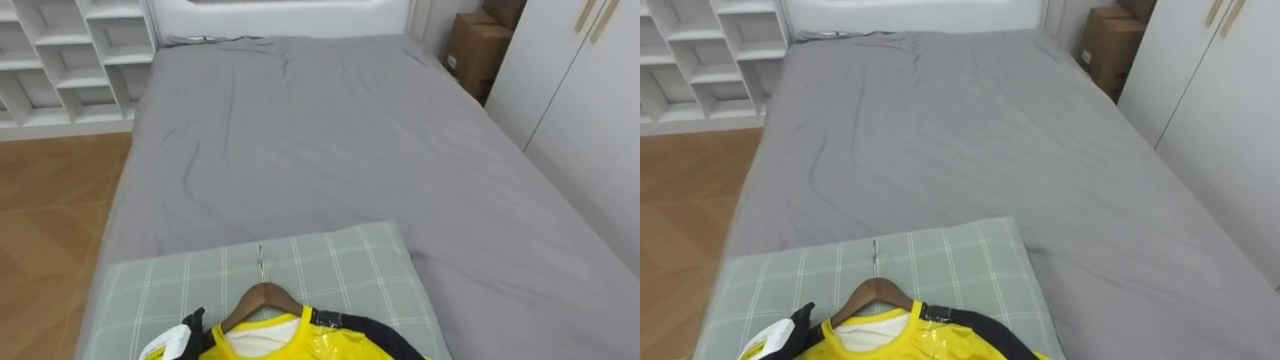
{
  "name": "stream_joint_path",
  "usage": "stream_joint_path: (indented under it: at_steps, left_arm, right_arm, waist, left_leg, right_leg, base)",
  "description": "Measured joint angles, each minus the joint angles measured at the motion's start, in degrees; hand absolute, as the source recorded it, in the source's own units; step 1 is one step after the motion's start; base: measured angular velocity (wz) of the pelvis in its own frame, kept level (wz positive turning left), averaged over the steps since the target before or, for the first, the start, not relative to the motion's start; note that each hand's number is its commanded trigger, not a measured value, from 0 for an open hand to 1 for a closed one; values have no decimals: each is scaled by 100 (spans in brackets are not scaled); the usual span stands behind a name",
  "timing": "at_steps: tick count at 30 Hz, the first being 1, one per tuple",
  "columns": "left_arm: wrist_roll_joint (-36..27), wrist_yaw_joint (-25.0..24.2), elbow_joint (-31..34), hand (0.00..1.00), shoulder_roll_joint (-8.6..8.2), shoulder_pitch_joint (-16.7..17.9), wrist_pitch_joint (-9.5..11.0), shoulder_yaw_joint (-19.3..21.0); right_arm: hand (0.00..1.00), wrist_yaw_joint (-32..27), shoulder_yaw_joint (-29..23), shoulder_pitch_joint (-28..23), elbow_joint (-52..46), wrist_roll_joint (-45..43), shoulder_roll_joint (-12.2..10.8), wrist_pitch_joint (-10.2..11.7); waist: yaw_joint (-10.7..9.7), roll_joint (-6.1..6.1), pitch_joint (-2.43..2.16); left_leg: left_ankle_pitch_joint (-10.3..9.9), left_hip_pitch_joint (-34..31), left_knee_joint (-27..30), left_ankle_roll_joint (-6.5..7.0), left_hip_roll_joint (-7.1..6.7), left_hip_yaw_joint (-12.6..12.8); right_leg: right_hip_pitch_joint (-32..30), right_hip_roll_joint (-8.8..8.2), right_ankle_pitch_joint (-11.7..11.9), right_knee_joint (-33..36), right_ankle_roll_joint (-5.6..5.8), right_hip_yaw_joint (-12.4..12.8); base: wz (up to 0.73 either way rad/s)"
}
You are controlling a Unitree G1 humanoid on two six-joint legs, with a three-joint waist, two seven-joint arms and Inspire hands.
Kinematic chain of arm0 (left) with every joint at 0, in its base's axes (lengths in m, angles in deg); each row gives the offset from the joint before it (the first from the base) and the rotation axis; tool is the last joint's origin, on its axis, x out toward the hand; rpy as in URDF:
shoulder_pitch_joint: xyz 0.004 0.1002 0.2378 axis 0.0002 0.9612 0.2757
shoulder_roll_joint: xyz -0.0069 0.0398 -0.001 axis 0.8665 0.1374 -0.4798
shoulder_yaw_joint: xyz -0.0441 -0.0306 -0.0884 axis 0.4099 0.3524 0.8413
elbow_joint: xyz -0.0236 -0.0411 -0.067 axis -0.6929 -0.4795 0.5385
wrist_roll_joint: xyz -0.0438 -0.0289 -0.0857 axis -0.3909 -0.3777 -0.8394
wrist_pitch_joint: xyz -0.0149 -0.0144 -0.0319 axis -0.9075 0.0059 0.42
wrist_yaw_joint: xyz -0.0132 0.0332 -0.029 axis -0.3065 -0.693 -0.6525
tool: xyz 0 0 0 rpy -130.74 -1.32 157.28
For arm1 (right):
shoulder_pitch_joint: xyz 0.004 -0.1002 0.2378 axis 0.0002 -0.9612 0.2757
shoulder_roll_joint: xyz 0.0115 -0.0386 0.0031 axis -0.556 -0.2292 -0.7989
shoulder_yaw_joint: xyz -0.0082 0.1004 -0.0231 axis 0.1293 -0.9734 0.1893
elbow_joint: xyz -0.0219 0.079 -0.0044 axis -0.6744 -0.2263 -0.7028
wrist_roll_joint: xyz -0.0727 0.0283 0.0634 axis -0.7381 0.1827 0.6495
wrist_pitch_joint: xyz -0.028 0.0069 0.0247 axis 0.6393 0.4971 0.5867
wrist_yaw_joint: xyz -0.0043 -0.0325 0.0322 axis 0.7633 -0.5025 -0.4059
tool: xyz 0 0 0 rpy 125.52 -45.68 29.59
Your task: Hang clothes
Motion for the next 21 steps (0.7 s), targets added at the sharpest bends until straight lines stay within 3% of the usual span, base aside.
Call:
stream_joint_path:
  at_steps: [13, 17, 21]
  left_arm:
    - [-22, -19, -358, 0, 11, -35, -53, 20]
    - [-21, -19, -359, 0, 11, -108, -52, 22]
    - [-18, -28, -359, 0, 11, -129, -52, 24]
  right_arm:
    - [0, -86, 87, -80, 10, 49, -2, 5]
    - [0, -90, 271, -78, 31, 244, -10, 4]
    - [0, -54, 355, -92, 45, 243, -11, 0]
  waist:
    - [49, -26, 21]
    - [50, 9, 39]
    - [62, 35, 29]
  left_leg:
    - [0, 29, 3, 1, 3, 3]
    - [-16, 22, -18, 8, 11, 1]
    - [-15, 30, -8, 8, 11, 3]
  right_leg:
    - [-3, 3, 2, 79, 3, -1]
    - [-13, 12, 2, 73, 3, -13]
    - [-11, 12, 2, 72, 3, -10]
  base:
    - [0]
    - [0]
    - [0]
